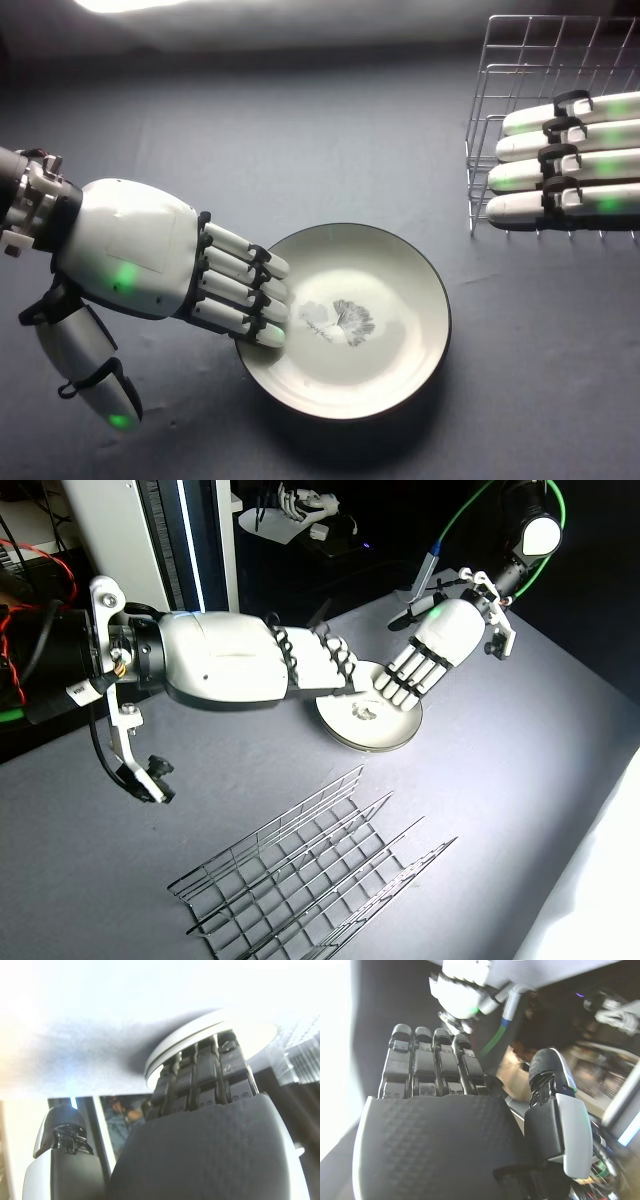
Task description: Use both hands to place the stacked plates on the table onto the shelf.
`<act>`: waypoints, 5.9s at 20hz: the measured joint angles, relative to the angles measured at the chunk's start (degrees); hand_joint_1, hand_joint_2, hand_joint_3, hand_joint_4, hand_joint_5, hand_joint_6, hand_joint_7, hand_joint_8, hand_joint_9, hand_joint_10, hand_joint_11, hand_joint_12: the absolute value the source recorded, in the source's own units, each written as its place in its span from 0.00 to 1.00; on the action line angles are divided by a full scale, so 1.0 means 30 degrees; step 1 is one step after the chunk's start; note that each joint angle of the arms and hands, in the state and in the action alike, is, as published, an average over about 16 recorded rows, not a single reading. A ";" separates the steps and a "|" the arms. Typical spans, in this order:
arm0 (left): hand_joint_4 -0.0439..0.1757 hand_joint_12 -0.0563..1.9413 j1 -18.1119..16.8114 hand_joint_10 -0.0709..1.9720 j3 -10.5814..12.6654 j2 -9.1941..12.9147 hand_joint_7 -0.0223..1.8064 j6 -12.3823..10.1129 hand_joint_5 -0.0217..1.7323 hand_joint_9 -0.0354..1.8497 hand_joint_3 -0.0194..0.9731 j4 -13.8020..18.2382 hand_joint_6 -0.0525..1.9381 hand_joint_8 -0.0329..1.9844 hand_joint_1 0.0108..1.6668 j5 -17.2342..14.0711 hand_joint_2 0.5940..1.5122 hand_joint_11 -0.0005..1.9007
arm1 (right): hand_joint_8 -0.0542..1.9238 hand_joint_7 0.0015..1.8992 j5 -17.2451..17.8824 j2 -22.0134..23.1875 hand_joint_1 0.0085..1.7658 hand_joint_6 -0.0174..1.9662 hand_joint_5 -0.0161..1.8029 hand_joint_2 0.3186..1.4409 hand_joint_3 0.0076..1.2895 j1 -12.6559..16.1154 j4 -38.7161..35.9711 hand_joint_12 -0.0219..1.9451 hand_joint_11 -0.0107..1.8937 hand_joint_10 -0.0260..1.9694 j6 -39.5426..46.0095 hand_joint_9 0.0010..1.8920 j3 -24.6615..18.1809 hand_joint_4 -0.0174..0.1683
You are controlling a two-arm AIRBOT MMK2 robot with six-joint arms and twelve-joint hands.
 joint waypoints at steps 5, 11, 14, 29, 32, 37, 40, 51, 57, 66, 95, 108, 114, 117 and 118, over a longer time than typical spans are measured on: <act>0.19 0.02 0.0049 0.04 0.0536 -0.0215 0.02 0.0122 0.02 0.03 0.04 0.0231 0.02 0.02 0.00 -0.0261 0.52 0.01 | 0.03 0.01 0.0599 -0.0563 0.01 0.02 0.02 0.81 0.02 -0.0176 -0.0659 0.01 0.01 0.01 0.0053 0.01 0.0486 0.12; 0.19 0.02 0.0229 0.04 0.0764 -0.0376 0.01 0.0293 0.01 0.03 0.04 0.0375 0.02 0.02 0.00 -0.0405 0.53 0.01 | 0.03 0.01 0.0072 -0.1620 0.01 0.02 0.02 0.80 0.02 -0.0237 -0.0928 0.01 0.01 0.01 0.0117 0.01 0.0887 0.12; 0.20 0.02 0.0341 0.03 0.0766 -0.0492 0.01 0.0370 0.01 0.03 0.04 0.0322 0.02 0.01 0.00 -0.0261 0.54 0.01 | 0.03 0.01 -0.0196 -0.2109 0.01 0.02 0.02 0.80 0.02 -0.0273 -0.0977 0.01 0.01 0.01 0.0136 0.01 0.1035 0.12; 0.20 0.02 0.0412 0.03 0.1020 -0.2343 0.01 0.0343 0.01 0.02 0.04 -0.1286 0.02 0.01 0.00 0.1248 0.53 0.01 | 0.03 0.01 -0.0723 -0.3007 0.19 0.02 0.02 0.74 0.02 -0.0380 -0.1001 0.01 0.01 0.01 0.0257 0.01 0.1418 0.12; 0.21 0.02 0.0324 0.03 0.1089 -0.2670 0.01 0.0285 0.01 0.02 0.04 -0.1630 0.02 0.01 0.00 0.1458 0.53 0.01 | 0.03 0.01 -0.0770 -0.3072 0.32 0.02 0.02 0.70 0.02 -0.0383 -0.0988 0.01 0.01 0.01 0.0276 0.01 0.1439 0.12; 0.22 0.02 0.0107 0.03 0.1152 -0.3000 0.01 0.0142 0.01 0.02 0.04 -0.1998 0.02 0.01 0.00 0.1679 0.53 0.01 | 0.03 0.01 -0.1005 -0.3254 0.56 0.02 0.02 0.64 0.02 -0.0426 -0.0955 0.02 0.02 0.01 0.0310 0.01 0.1473 0.12; 0.22 0.02 -0.0045 0.03 0.1163 -0.3145 0.01 0.0031 0.01 0.02 0.04 -0.2150 0.03 0.01 0.00 0.1812 0.53 0.01 | 0.03 0.01 -0.1233 -0.3424 0.70 0.02 0.02 0.62 0.01 -0.0457 -0.0930 0.07 0.02 0.01 0.0326 0.01 0.1495 0.12; 0.20 0.02 -0.0453 0.03 0.1176 -0.3399 0.01 -0.0259 0.01 0.03 0.04 -0.2266 0.03 0.01 0.00 0.2053 0.54 0.01 | 0.03 0.01 -0.2369 -0.4458 0.79 0.02 0.02 0.65 0.01 -0.0920 -0.0812 0.35 0.01 0.01 0.0396 0.01 0.1625 0.11; 0.19 0.02 -0.0480 0.03 0.1188 -0.3410 0.01 -0.0291 0.02 0.03 0.04 -0.2276 0.03 0.01 0.00 0.2077 0.53 0.01 | 0.03 0.01 -0.2807 -0.5358 0.78 0.02 0.02 0.66 0.01 -0.1160 -0.0776 0.42 0.01 0.01 0.0419 0.02 0.2171 0.10; 0.19 0.02 -0.0480 0.03 0.1213 -0.3410 0.01 -0.0300 0.02 0.03 0.04 -0.2284 0.03 0.01 0.00 0.2072 0.53 0.01 | 0.03 0.01 -0.3320 -0.6940 0.78 0.02 0.02 0.68 0.01 -0.0859 -0.0739 0.41 0.01 0.02 0.0421 0.02 0.3443 0.10; 0.21 0.03 -0.2512 0.04 -0.0470 0.1627 0.02 -0.1029 0.02 0.03 0.04 -0.4522 0.03 0.01 0.00 0.1836 0.53 0.01 | 0.48 0.46 -0.2839 -0.7121 0.68 0.52 0.45 0.62 0.00 0.1184 -0.0248 0.82 0.44 0.55 0.0306 0.46 0.3026 0.17; 0.21 0.03 -0.2138 0.04 -0.0926 0.5163 0.02 -0.1507 0.02 0.03 0.04 -0.5794 0.03 0.01 0.00 0.1292 0.54 0.01 | 0.56 0.51 -0.4405 -0.5360 0.68 0.59 0.50 0.63 0.00 0.3531 0.3412 0.81 0.44 0.51 0.0467 0.51 0.0823 0.26; 0.21 0.03 -0.1960 0.04 -0.0706 0.5082 0.02 -0.1111 0.02 0.03 0.04 -0.6000 0.03 0.01 0.00 0.1083 0.54 0.01 | 0.56 0.50 -0.5781 -0.4931 0.68 0.60 0.49 0.63 0.00 0.4499 0.7218 0.82 0.44 0.52 0.0572 0.51 -0.0031 0.26; 0.21 0.03 -0.1947 0.04 -0.0577 0.4960 0.02 -0.0893 0.02 0.03 0.04 -0.6024 0.03 0.01 0.00 0.1068 0.54 0.01 | 0.56 0.50 -0.6733 -0.4814 0.68 0.60 0.49 0.63 0.00 0.5023 0.9532 0.82 0.44 0.52 0.0628 0.51 -0.0342 0.26; 0.21 0.03 -0.1940 0.04 -0.0559 0.4930 0.02 -0.0823 0.02 0.03 0.04 -0.6025 0.03 0.01 0.00 0.1085 0.54 0.01 | 0.56 0.50 -0.7095 -0.4787 0.68 0.60 0.49 0.63 0.00 0.5212 1.0360 0.83 0.44 0.53 0.0644 0.51 -0.0422 0.25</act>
